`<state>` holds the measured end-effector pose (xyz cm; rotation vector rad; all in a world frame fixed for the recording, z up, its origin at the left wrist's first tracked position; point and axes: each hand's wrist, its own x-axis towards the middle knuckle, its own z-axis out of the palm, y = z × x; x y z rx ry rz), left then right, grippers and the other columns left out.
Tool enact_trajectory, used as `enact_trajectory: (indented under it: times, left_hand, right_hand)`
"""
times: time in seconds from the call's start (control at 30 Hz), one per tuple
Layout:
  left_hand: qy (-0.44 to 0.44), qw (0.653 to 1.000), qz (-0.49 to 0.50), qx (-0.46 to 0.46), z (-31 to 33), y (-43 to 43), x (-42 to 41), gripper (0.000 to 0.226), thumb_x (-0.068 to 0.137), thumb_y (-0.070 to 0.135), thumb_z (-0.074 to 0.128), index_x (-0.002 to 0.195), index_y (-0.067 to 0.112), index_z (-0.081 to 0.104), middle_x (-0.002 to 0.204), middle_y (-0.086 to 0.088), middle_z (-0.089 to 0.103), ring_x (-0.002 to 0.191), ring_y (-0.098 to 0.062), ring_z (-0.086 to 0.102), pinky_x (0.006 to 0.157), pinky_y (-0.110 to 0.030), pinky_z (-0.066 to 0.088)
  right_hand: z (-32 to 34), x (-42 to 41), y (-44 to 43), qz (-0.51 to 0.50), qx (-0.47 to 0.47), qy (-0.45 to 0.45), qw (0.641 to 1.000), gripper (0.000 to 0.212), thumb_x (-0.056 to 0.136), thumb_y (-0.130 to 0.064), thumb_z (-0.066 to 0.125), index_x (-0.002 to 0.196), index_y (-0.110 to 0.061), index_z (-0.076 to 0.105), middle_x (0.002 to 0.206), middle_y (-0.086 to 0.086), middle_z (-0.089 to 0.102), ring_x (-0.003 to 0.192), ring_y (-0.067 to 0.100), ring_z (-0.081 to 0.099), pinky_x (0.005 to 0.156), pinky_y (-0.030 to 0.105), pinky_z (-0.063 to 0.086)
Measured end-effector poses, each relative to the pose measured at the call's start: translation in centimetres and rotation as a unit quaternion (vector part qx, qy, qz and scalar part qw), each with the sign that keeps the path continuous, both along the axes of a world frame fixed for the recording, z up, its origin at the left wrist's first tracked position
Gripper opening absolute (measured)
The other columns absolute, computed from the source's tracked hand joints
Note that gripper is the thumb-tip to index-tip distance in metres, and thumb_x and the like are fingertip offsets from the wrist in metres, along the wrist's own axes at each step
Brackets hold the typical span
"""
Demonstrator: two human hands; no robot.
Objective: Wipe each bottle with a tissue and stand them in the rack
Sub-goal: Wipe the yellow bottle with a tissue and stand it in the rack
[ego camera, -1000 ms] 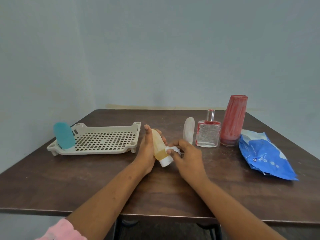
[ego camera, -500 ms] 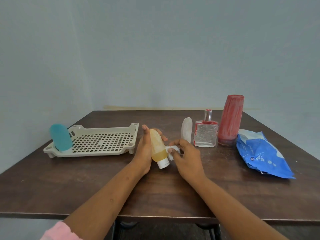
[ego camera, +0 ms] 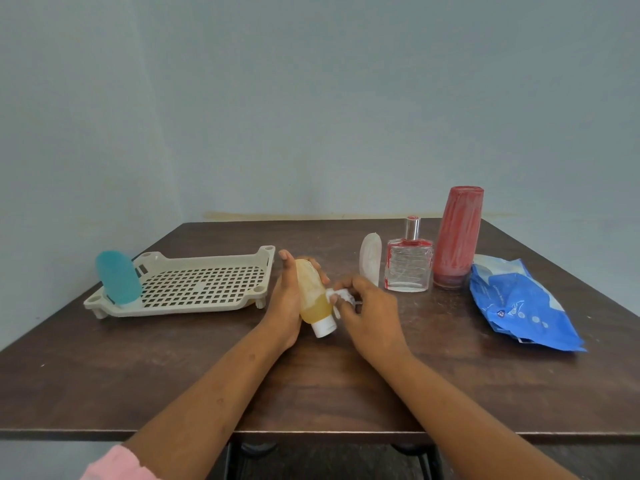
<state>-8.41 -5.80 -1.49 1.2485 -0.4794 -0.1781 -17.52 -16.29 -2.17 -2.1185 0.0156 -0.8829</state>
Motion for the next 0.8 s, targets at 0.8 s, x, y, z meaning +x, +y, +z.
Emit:
enact_trajectory:
  times: [0.8]
  left_hand:
    - [0.035, 0.999, -0.022, -0.017, 0.2, 0.1, -0.2, 0.068, 0.078, 0.074, 0.025, 0.081, 0.014, 0.058, 0.073, -0.005, 0.066, 0.07, -0.018, 0.063, 0.08, -0.037, 0.049]
  right_hand:
    - [-0.2, 0.2, 0.4, 0.048, 0.042, -0.015, 0.998, 0.007, 0.087, -0.016, 0.064, 0.094, -0.016, 0.066, 0.085, -0.005, 0.067, 0.08, 0.003, 0.061, 0.068, 0.015, 0.05]
